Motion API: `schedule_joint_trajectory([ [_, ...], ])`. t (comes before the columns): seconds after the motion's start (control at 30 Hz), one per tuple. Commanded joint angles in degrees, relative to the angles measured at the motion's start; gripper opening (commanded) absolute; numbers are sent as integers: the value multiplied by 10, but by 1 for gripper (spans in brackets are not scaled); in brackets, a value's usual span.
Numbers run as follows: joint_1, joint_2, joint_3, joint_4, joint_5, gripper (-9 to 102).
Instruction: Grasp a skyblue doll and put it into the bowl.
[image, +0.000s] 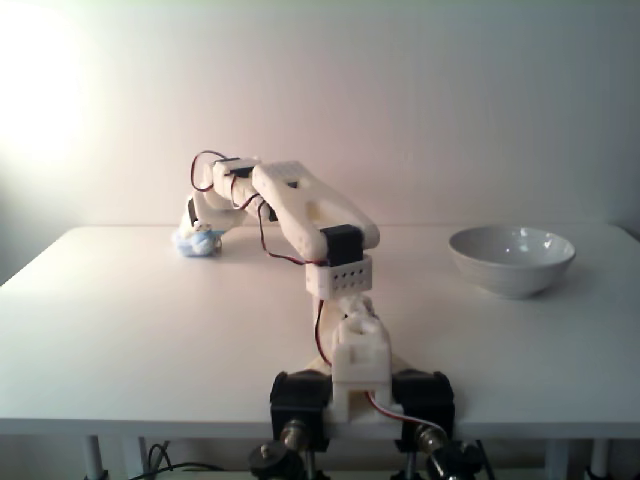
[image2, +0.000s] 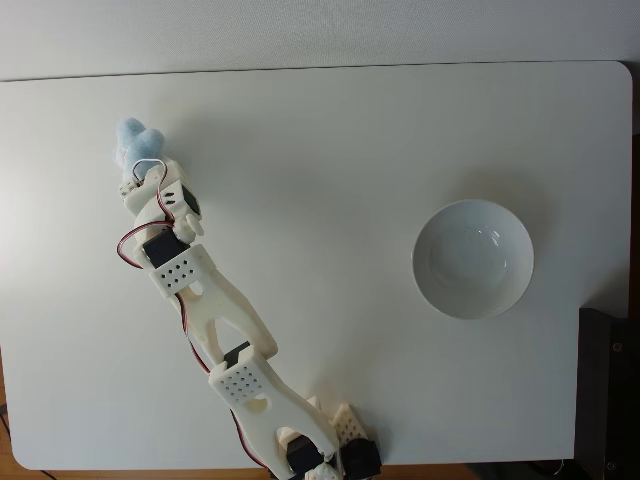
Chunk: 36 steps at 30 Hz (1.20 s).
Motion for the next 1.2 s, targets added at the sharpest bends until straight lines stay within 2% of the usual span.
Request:
schedule_joint_trajectory([
  [0.0,8,11,-11,0,2,1],
  [0.9,129,253,-15,11,1,1],
  [1.17,148,362,-21,100,1,1],
])
